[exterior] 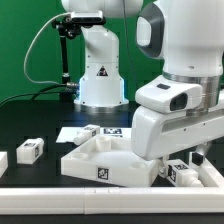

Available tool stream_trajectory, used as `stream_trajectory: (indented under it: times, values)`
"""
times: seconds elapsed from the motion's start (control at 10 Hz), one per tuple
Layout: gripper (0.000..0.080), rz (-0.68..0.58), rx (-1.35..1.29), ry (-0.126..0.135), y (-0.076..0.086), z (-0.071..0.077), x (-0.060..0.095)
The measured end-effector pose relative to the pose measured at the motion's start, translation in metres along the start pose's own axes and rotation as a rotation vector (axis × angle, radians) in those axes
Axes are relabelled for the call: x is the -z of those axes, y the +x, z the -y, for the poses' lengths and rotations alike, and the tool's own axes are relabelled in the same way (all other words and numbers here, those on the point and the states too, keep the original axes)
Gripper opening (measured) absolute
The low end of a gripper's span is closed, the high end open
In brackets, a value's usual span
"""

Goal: Assemble one leg

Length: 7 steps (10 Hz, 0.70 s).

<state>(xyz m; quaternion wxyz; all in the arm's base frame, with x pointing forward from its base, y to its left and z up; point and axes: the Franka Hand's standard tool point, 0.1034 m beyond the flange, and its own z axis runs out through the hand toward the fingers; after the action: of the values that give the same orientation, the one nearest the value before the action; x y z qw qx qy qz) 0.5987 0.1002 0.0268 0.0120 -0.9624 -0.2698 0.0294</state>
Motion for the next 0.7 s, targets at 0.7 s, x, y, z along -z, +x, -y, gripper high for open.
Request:
stream_trajectory:
  times: [0.7]
  values:
    - [0.0650,-0.013,0.004,-0.006,-0.0026,-0.0074,-0.0023]
